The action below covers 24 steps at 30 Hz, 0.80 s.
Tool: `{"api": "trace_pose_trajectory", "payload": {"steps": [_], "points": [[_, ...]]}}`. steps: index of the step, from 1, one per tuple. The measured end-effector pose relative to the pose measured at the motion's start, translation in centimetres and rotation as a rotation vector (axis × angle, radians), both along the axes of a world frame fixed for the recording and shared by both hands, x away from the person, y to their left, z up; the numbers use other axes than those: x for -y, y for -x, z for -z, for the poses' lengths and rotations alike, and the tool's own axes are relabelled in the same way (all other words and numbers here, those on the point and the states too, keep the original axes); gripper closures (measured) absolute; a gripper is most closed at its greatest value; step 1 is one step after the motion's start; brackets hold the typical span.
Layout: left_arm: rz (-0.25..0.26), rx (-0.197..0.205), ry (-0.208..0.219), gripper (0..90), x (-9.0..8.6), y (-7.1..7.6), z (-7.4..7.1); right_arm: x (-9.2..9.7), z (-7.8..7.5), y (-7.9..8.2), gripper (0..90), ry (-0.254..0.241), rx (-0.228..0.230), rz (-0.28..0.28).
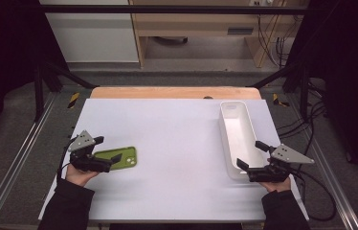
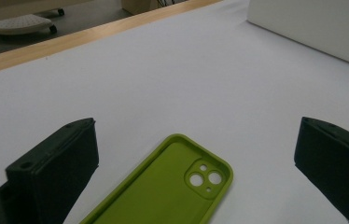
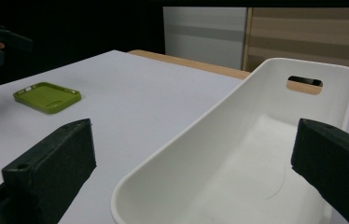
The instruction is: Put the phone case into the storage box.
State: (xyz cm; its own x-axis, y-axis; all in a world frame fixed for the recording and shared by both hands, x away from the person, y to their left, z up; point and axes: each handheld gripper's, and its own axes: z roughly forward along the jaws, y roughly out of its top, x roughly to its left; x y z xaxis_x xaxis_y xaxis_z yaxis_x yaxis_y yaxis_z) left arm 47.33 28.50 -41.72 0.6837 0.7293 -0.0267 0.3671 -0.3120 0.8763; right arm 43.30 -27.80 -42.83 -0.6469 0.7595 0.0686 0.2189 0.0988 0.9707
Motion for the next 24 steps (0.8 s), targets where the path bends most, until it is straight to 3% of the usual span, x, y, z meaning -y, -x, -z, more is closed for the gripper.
{"api": "trace_pose_trajectory", "payload": {"steps": [8, 9, 15, 18, 24], "points": [[0.01, -0.046, -0.052, 3.7, 0.6, -0.1, 0.9, 0.0, 0.0, 0.0, 0.4, 0.003, 0.001, -0.001], [0.015, -0.059, -0.071, 7.1, 0.9, -0.1, 1.3, 0.0, 0.0, 0.0, 0.4, 0.001, 0.0, 0.0], [0.036, -0.094, -0.094, 19.7, 1.4, 0.2, 2.1, 0.0, 0.0, 0.0, 0.3, 0.002, 0.002, -0.002], [0.058, -0.121, -0.108, 32.4, 1.7, 0.3, 2.5, 0.0, 0.0, 0.0, 0.4, 0.002, 0.0, 0.001], [0.074, -0.15, -0.115, 49.1, 2.1, 0.4, 3.0, 0.0, 0.0, 0.0, 0.4, 0.003, -0.001, 0.0]]}}
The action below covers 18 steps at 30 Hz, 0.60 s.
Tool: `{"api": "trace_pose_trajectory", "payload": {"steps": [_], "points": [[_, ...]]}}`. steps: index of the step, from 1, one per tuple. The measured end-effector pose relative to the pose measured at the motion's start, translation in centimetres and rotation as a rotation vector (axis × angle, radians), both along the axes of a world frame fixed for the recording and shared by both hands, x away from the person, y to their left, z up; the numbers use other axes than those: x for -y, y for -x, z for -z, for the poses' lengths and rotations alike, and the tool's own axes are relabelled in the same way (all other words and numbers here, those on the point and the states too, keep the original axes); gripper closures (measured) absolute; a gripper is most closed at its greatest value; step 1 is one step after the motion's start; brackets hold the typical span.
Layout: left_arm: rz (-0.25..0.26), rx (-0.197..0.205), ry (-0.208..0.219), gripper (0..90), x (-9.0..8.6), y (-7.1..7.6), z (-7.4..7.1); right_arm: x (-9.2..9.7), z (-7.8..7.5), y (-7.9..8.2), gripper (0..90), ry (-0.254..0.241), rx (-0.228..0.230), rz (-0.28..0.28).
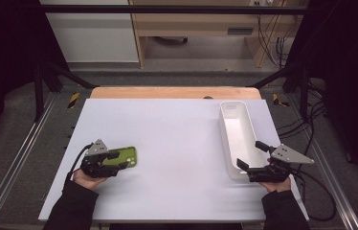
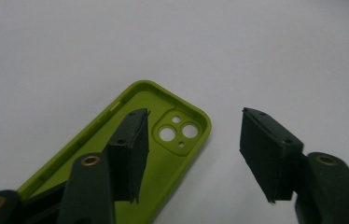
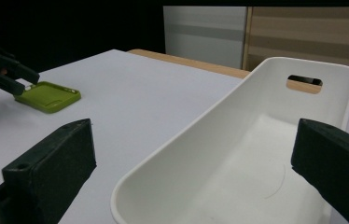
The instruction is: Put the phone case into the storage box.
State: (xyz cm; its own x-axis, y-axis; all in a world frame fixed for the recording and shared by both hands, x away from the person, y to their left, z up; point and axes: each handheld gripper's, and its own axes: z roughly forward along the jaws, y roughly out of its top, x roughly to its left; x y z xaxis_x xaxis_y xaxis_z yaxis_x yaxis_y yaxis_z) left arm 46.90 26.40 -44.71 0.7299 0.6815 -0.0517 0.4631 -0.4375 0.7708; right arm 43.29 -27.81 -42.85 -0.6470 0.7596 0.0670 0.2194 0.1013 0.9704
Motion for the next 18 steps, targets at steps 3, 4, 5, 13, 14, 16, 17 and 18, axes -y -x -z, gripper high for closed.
{"api": "trace_pose_trajectory", "payload": {"steps": [3, 4, 5, 13, 14, 16, 17, 18], "points": [[0.018, -0.018, -0.025, 57.5, 0.5, 0.1, 0.4, 0.0, 0.0, 0.0, 0.4, -0.001, 0.0, -0.002], [0.018, -0.018, -0.025, 60.9, 0.5, 0.1, 0.4, 0.0, 0.0, 0.0, 0.4, -0.001, 0.0, -0.002], [0.022, -0.022, -0.032, 60.9, 0.7, 0.1, 0.5, 0.0, 0.0, 0.0, 0.4, -0.001, 0.001, -0.002], [0.052, -0.067, -0.048, 83.3, 1.3, 0.0, 1.1, 0.0, 0.0, 0.0, 0.4, 0.002, 0.0, 0.001], [0.052, -0.07, -0.053, 85.2, 1.4, 0.0, 1.2, 0.0, 0.0, 0.0, 0.4, 0.001, 0.001, 0.0], [0.056, -0.077, -0.059, 89.4, 1.6, -0.1, 1.4, 0.0, 0.0, 0.0, 0.5, 0.0, 0.001, 0.0], [0.053, -0.079, -0.064, 89.4, 1.7, -0.1, 1.4, 0.0, 0.0, 0.0, 0.5, 0.0, 0.001, 0.0], [0.053, -0.08, -0.067, 89.7, 1.7, -0.1, 1.5, 0.0, 0.0, 0.0, 0.4, 0.003, -0.001, -0.001]]}}
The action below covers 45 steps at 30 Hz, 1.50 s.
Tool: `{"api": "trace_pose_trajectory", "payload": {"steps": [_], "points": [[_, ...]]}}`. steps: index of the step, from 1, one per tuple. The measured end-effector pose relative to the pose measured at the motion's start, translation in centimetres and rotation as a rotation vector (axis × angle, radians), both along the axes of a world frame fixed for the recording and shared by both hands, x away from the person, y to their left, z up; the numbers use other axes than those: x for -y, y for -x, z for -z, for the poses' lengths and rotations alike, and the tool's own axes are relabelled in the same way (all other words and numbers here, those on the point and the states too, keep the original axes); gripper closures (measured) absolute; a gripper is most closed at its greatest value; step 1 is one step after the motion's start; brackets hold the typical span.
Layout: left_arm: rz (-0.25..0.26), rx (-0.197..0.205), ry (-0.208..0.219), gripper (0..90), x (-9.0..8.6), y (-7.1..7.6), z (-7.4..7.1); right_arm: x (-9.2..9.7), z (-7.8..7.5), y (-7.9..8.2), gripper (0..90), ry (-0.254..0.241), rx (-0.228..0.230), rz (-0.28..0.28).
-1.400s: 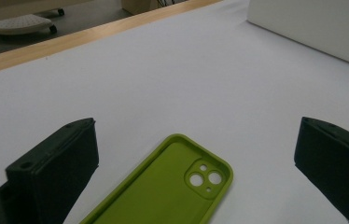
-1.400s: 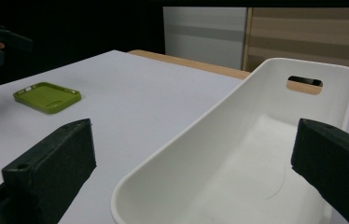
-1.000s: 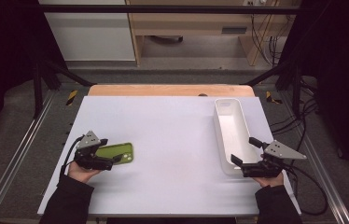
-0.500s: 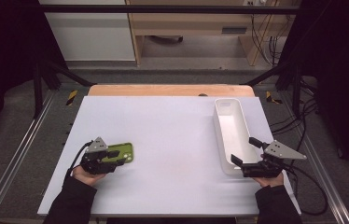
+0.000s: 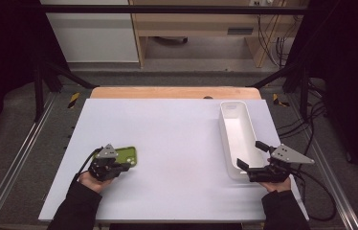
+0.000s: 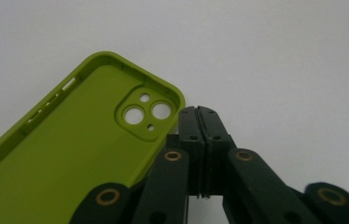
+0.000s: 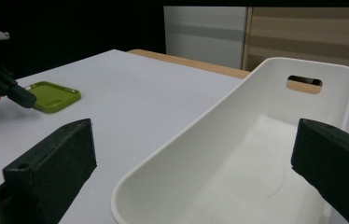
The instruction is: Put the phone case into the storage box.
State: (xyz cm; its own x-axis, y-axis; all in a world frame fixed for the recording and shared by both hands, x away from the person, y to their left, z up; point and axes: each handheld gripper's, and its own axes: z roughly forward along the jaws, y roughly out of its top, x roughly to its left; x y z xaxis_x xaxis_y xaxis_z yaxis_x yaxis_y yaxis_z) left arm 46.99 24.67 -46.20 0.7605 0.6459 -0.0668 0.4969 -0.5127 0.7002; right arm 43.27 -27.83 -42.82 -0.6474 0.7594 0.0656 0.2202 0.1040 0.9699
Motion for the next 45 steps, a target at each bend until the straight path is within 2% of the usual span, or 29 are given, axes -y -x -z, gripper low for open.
{"api": "trace_pose_trajectory", "payload": {"steps": [5, 14, 19, 35, 45], "points": [[-0.016, 0.001, -0.039, 89.9, 0.4, -0.1, 0.4, 0.0, 0.0, 0.0, 0.5, 0.001, 0.001, 0.0], [-0.035, 0.001, -0.058, 89.9, 0.7, -0.5, 0.7, 0.0, 0.0, 0.0, 0.5, 0.002, 0.0, -0.001], [-0.051, 0.019, -0.072, 90.0, 1.0, -0.8, 0.7, 0.0, 0.0, 0.0, 0.5, 0.002, 0.0, -0.002], [-0.15, 0.059, -0.057, 90.0, 1.4, -2.2, 1.1, 0.0, 0.0, 0.0, 0.5, 0.002, 0.0, -0.001], [-0.198, 0.085, -0.07, 90.0, 1.6, -2.8, 1.3, 0.0, 0.0, 0.0, 0.5, 0.002, 0.0, -0.001]]}}
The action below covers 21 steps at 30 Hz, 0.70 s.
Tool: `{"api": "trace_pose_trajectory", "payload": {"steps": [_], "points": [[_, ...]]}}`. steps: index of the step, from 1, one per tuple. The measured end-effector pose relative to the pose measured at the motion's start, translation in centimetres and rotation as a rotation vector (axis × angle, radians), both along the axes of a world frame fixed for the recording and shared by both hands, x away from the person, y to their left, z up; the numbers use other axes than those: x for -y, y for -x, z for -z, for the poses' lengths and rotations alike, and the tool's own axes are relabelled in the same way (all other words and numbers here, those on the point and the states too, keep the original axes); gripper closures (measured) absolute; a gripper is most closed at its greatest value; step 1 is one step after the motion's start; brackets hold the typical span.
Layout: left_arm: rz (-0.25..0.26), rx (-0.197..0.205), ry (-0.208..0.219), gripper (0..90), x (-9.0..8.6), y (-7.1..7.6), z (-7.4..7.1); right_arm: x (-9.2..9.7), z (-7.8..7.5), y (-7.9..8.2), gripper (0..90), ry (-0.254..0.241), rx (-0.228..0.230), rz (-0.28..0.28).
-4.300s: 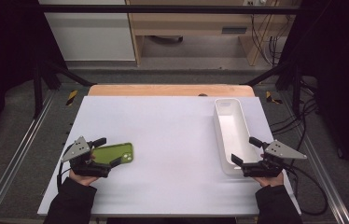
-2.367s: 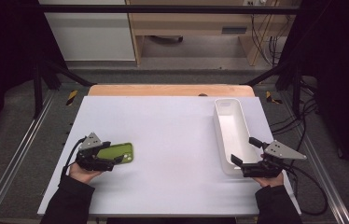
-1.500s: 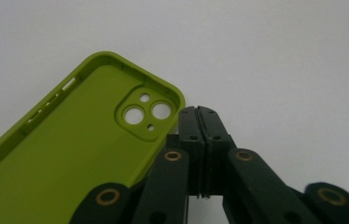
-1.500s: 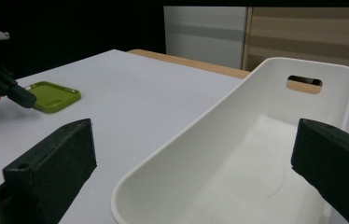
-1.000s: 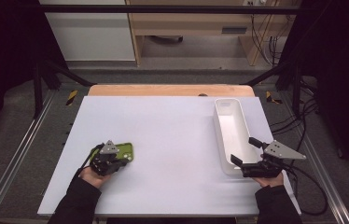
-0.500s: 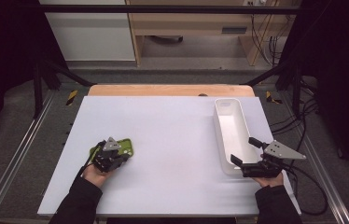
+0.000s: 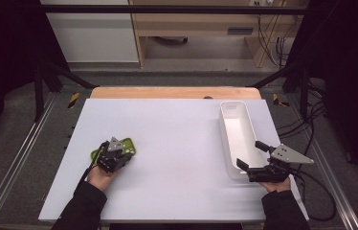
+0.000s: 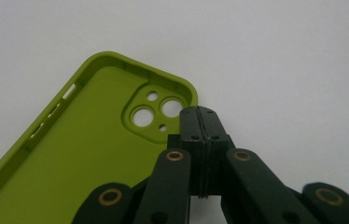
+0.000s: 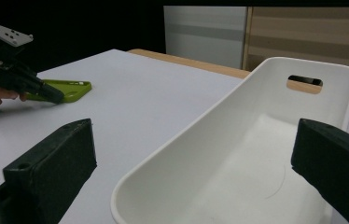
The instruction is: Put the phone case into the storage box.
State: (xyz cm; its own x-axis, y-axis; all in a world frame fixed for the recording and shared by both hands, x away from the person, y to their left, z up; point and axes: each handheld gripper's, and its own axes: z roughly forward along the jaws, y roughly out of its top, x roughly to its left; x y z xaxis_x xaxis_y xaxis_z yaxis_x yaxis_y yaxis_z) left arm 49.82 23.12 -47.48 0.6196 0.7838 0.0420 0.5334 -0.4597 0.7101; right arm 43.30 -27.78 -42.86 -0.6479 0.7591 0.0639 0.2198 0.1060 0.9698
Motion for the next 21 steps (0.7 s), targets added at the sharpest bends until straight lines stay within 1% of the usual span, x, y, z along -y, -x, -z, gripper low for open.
{"api": "trace_pose_trajectory", "payload": {"steps": [1, 6, 9, 12, 13, 14, 15, 17, 19, 20, 21], "points": [[-0.011, 0.005, -0.001, 90.0, 0.0, -0.1, 0.0, 0.0, 0.0, 0.0, 0.5, 0.0, 0.0, -0.003], [-0.025, 0.007, 0.009, 90.0, -0.2, -0.5, 0.1, 0.0, 0.0, 0.0, 0.5, 0.0, 0.0, -0.002], [-0.026, 0.005, 0.014, 90.0, -0.2, -0.5, 0.1, 0.0, 0.0, 0.0, 0.5, 0.0, 0.0, -0.001], [-0.02, 0.008, 0.025, 90.0, -0.4, -0.3, -0.2, 0.0, 0.0, 0.0, 0.5, -0.001, -0.001, -0.003], [-0.016, 0.016, 0.029, 90.0, -0.5, -0.2, -0.5, 0.0, 0.0, 0.0, 0.5, 0.0, 0.001, -0.003], [-0.01, 0.034, 0.043, 90.0, -1.0, 0.2, -1.3, 0.0, 0.0, 0.0, 0.5, 0.001, 0.0, -0.004], [-0.01, 0.034, 0.043, 90.0, -1.0, 0.2, -1.3, 0.0, 0.0, 0.0, 0.5, 0.001, 0.0, -0.004], [-0.01, 0.054, 0.058, 90.0, -1.8, 0.5, -2.2, 0.0, 0.0, 0.0, 0.5, 0.001, -0.001, -0.001], [-0.02, 0.068, 0.066, 90.0, -2.7, 0.6, -3.0, 0.0, 0.0, 0.0, 0.5, 0.001, 0.0, -0.001], [-0.037, 0.076, 0.076, 90.0, -3.7, 0.7, -3.7, 0.0, 0.0, 0.0, 0.5, 0.001, 0.001, -0.001], [-0.037, 0.076, 0.076, 90.0, -3.7, 0.7, -3.7, 0.0, 0.0, 0.0, 0.5, 0.001, 0.001, -0.001]]}}
